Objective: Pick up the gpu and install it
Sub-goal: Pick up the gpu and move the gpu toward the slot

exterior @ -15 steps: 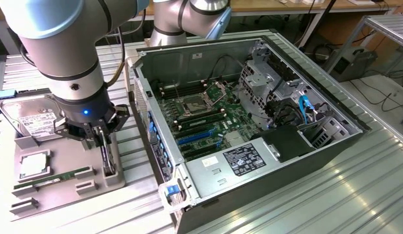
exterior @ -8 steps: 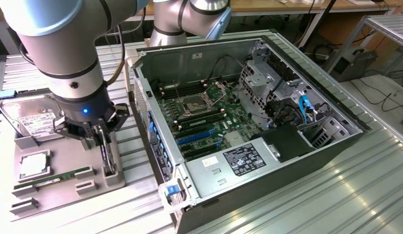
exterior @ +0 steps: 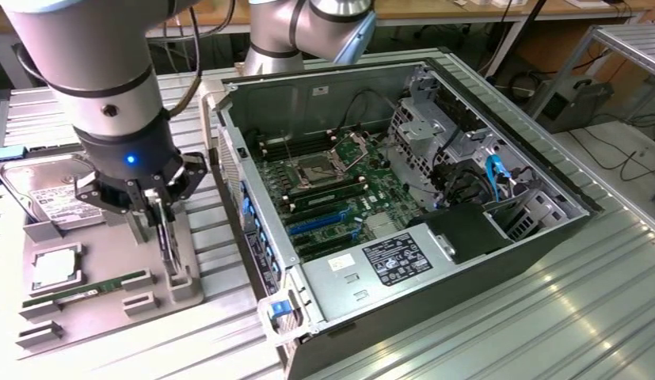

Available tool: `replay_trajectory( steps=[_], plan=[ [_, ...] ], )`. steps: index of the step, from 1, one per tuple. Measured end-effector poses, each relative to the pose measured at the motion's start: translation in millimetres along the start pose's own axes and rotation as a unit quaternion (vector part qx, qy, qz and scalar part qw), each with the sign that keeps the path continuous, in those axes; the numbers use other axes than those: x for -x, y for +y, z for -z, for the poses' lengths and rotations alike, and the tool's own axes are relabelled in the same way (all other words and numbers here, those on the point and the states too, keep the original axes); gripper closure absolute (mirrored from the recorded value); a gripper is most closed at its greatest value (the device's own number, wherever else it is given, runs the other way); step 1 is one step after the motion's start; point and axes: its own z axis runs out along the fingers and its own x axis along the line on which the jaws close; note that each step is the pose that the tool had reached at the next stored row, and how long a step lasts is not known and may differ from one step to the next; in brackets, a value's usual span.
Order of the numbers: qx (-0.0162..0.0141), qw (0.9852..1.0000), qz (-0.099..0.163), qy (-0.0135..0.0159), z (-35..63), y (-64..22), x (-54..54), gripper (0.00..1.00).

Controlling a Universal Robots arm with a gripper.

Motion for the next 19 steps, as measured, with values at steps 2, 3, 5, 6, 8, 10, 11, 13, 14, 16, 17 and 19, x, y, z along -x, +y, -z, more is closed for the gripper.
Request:
replay_trajectory(
  steps=[2,3,5,6,8,10,11,13,14,16,17,19],
  plan=[
    [0.0,1.0,0.0,0.0,14.4,0.9,0.5,0.74],
    [0.0,1.0,0.0,-0.0001,20.7,1.3,0.9,0.74],
    [0.0001,1.0,0.0,-0.0001,30.0,1.7,1.5,0.74],
    [0.0001,1.0,0.0,0.0,34.9,1.9,1.9,0.74],
    [0.0003,1.0,0.0,0.0,46.4,2.2,3.0,0.74],
    [0.0007,1.0,0.0,-0.0001,59.4,2.3,4.6,0.74],
    [0.0008,1.0,0.0,-0.0001,64.1,2.2,5.3,0.74],
    [0.0011,1.0,0.0,-0.0001,78.0,1.7,8.0,0.74],
    [0.0012,1.0,0.0,0.0,82.6,1.3,9.1,0.74],
    [0.0013,1.0,0.0,0.0,93.1,-0.6,11.8,0.74],
    [0.0013,1.0,0.0,0.0,98.9,-1.6,13.4,0.74],
    [0.0013,1.0,0.0,0.0,111.6,-4.0,17.8,0.74]
  ],
)
